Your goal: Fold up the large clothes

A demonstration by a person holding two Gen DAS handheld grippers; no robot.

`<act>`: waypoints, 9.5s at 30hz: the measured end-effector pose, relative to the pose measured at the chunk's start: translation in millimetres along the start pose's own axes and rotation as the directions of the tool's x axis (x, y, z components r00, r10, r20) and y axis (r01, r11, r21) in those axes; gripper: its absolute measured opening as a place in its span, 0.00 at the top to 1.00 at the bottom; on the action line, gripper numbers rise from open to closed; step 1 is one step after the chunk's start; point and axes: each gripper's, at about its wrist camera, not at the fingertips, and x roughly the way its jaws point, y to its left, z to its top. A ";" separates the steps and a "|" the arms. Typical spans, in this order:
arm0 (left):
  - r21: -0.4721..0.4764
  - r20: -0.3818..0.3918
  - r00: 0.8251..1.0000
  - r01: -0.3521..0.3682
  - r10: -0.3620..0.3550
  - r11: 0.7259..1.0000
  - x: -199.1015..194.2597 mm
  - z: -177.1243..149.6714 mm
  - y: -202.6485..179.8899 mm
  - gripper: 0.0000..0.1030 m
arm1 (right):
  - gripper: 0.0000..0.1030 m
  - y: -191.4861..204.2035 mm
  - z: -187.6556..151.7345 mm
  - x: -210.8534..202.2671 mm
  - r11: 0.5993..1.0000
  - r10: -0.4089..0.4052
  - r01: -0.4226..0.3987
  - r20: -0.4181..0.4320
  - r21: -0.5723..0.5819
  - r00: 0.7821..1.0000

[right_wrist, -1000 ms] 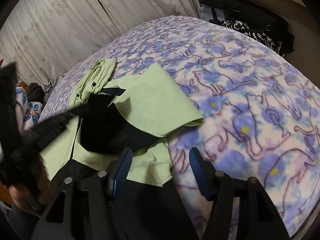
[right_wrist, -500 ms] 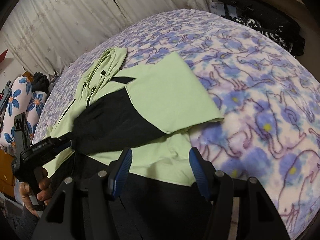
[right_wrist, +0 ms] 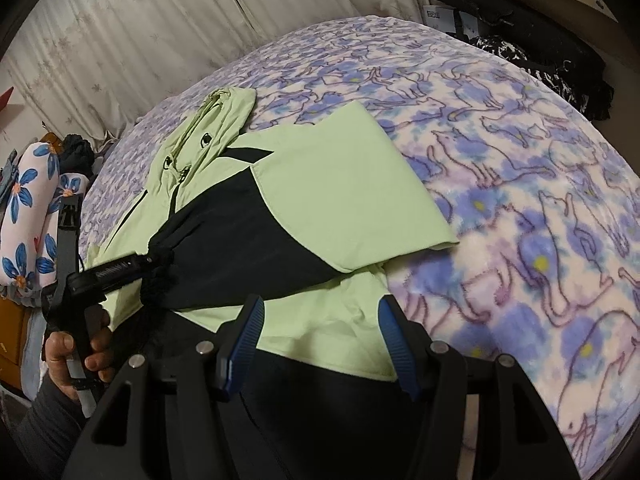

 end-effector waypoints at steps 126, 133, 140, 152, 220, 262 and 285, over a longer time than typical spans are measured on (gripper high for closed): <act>-0.081 0.050 0.976 -0.206 0.211 0.975 -199.3 -221.6 96.2 0.37 | 0.58 54.1 -82.2 -72.7 0.970 -0.237 0.237 -0.001 -0.050 0.971; -0.130 0.080 0.974 -0.201 0.212 0.971 -217.6 -220.4 119.3 0.37 | 0.58 106.8 -84.6 -68.1 0.984 -0.149 0.149 0.009 -0.095 0.989; -0.184 0.085 0.972 -0.199 0.217 0.963 -225.4 -224.5 146.5 0.36 | 0.58 164.9 -96.3 -46.1 0.980 -0.074 0.066 -0.036 -0.186 0.997; -0.294 0.072 0.974 -0.183 0.213 0.938 -217.2 -228.9 208.5 0.36 | 0.58 251.8 -106.8 -8.0 0.943 0.018 -0.049 -0.097 -0.330 0.995; -0.156 0.112 0.992 -0.032 0.050 0.987 -92.5 -71.5 111.3 0.29 | 0.58 193.6 -50.2 63.4 0.975 0.196 -0.202 -0.072 -0.093 0.978; -0.491 0.274 0.947 -0.011 0.166 0.871 -201.7 -187.6 273.3 0.28 | 0.49 439.2 -106.8 99.7 0.556 0.195 -0.242 -0.158 -0.796 0.968; -0.480 0.280 0.947 -0.002 0.156 0.877 -197.2 -183.0 267.8 0.28 | 0.89 330.4 63.8 34.4 0.898 0.302 -0.236 0.129 -0.370 0.945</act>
